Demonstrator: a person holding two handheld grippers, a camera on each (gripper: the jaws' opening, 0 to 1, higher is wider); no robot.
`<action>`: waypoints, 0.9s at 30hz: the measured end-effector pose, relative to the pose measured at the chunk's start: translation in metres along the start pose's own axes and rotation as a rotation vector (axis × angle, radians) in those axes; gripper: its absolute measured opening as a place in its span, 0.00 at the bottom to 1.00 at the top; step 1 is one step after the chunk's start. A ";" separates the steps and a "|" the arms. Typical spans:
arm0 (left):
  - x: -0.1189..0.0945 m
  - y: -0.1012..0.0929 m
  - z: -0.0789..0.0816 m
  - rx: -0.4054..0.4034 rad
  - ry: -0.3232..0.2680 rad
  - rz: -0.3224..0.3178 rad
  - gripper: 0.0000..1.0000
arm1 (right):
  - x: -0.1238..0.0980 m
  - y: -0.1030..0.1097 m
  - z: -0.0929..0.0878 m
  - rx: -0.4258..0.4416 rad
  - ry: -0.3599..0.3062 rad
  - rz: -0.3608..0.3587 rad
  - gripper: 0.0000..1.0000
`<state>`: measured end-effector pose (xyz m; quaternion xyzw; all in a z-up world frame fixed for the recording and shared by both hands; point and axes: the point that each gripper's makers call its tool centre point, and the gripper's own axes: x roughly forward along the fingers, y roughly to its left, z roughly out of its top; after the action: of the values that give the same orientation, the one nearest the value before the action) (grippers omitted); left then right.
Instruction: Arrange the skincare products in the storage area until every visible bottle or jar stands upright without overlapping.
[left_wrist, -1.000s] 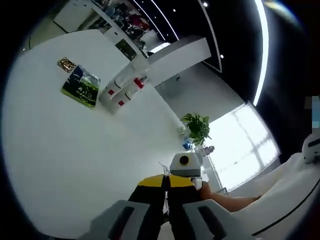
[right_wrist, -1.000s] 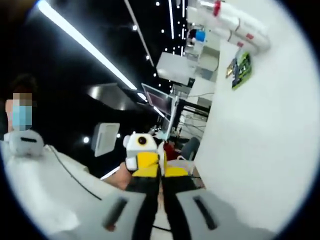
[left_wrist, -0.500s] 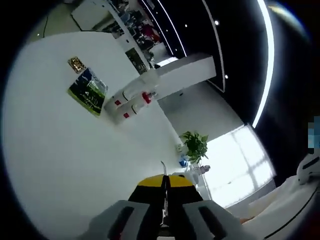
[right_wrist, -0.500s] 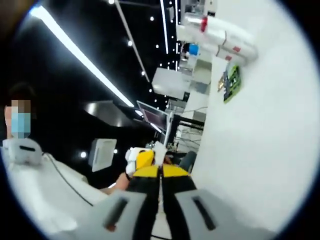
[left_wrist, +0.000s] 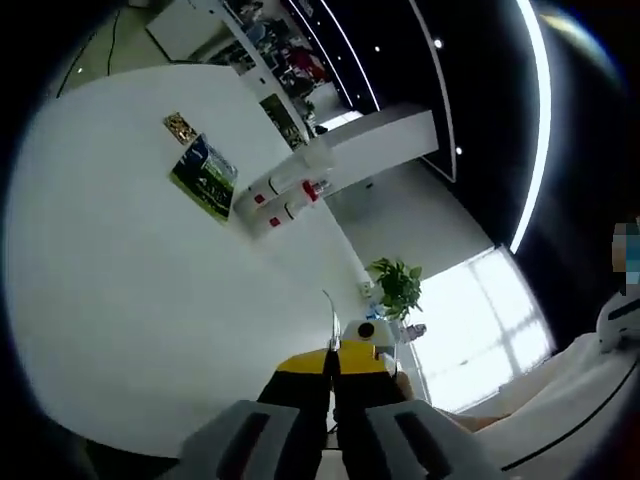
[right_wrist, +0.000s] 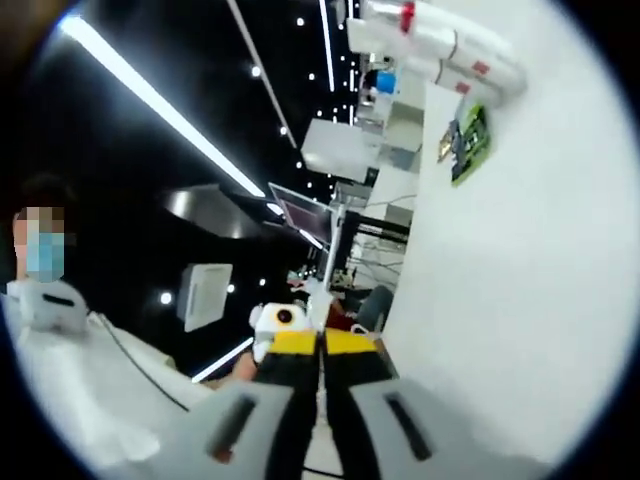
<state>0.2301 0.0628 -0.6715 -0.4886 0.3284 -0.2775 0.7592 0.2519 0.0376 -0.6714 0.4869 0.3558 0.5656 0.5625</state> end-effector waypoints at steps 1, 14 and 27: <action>-0.003 -0.001 0.000 0.002 -0.015 0.003 0.00 | 0.004 0.000 -0.001 -0.002 0.005 0.006 0.00; -0.049 0.015 0.028 -0.096 -0.226 -0.006 0.00 | 0.057 -0.003 -0.021 -0.012 0.142 0.016 0.02; -0.054 0.009 0.071 -0.177 -0.295 -0.125 0.01 | 0.088 0.016 0.028 -0.015 0.144 -0.069 0.00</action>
<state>0.2513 0.1458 -0.6460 -0.6084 0.2059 -0.2193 0.7344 0.2838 0.1185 -0.6357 0.4283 0.4078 0.5820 0.5582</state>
